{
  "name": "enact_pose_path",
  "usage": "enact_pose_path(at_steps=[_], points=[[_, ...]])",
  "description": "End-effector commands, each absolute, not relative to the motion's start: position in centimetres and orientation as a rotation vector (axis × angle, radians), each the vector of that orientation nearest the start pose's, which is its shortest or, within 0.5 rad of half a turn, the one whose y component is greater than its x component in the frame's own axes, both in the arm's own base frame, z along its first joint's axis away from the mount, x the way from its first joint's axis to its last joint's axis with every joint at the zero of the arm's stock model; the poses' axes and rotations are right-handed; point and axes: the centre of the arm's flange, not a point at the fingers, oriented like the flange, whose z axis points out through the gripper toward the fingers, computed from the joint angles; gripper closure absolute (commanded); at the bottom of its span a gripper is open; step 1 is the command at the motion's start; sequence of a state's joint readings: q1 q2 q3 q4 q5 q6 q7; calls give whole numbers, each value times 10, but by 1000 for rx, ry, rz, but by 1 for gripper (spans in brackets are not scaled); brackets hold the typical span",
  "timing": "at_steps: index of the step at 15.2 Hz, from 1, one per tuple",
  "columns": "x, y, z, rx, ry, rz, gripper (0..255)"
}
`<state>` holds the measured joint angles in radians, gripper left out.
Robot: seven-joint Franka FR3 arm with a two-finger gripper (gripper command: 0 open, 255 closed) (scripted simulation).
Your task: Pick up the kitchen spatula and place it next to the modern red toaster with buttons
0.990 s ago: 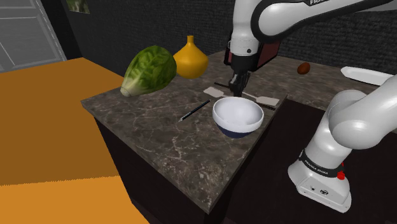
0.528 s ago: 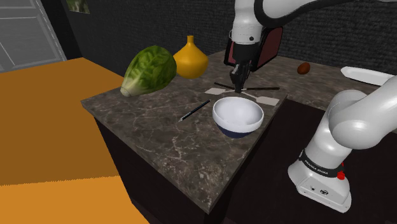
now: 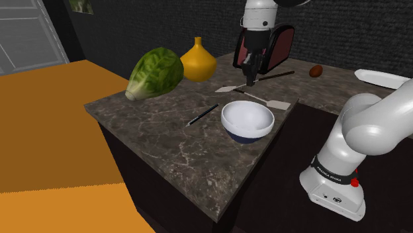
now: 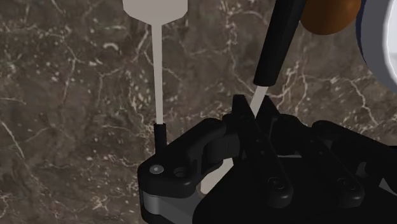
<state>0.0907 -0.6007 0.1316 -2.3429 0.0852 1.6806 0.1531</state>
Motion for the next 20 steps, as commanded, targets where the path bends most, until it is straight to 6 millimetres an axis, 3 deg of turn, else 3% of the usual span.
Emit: enact_pose_path(at_steps=[1, 20], points=[[351, 96, 554, -3141, -50, 104, 255], [351, 96, 654, -3141, -50, 104, 255]])
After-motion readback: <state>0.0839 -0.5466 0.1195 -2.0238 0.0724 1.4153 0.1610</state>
